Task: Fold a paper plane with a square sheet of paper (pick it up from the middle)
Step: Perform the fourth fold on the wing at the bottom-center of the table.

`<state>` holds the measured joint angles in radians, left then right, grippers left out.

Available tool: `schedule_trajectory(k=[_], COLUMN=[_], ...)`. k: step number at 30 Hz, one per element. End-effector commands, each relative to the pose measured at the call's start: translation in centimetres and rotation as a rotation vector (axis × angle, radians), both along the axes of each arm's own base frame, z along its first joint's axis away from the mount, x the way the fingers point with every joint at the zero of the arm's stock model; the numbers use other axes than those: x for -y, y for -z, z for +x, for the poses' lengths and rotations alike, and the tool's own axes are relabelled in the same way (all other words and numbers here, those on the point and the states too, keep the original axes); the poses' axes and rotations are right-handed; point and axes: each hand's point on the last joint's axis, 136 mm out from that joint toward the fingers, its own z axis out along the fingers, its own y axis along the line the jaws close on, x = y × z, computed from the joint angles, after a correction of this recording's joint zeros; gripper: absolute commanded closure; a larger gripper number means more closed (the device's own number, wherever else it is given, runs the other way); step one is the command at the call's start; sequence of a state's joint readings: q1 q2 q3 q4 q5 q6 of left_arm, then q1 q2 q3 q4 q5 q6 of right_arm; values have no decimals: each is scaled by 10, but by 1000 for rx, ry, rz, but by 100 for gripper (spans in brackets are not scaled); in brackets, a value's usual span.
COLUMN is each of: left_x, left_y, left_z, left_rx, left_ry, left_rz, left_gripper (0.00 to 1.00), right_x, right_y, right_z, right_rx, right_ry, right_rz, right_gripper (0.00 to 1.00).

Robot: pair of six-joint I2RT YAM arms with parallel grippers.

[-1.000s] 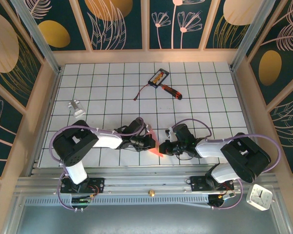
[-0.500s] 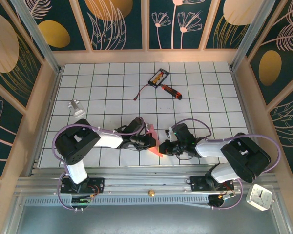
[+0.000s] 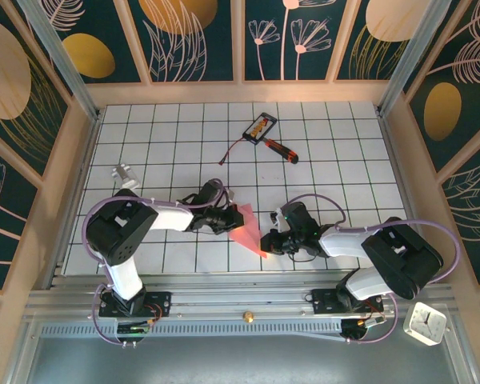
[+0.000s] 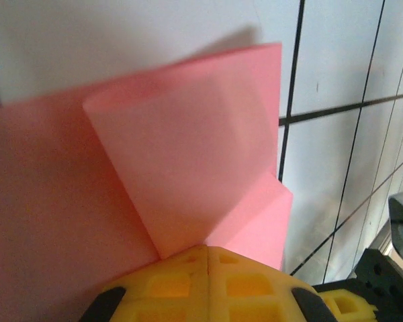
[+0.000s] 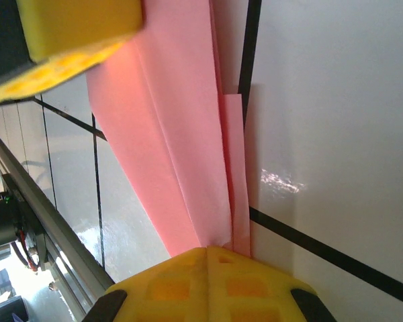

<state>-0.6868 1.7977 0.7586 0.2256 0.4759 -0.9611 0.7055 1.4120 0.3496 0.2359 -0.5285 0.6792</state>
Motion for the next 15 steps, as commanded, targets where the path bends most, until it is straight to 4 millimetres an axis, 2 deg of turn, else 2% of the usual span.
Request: schedule_trajectory(k=[1,15], left_x=[-30,-62], left_y=[25,27], left_z=[20,70], left_rx=[10,51], left_ry=[-63,-116], left_rz=[129,197], left_gripper=[100,100], right_x=[44,48], right_y=[47,49], right_z=[-29,-31], right_rx=[-127,-133], right_ry=[27,30], right_rz=[-232,-246], right_gripper=[100,100])
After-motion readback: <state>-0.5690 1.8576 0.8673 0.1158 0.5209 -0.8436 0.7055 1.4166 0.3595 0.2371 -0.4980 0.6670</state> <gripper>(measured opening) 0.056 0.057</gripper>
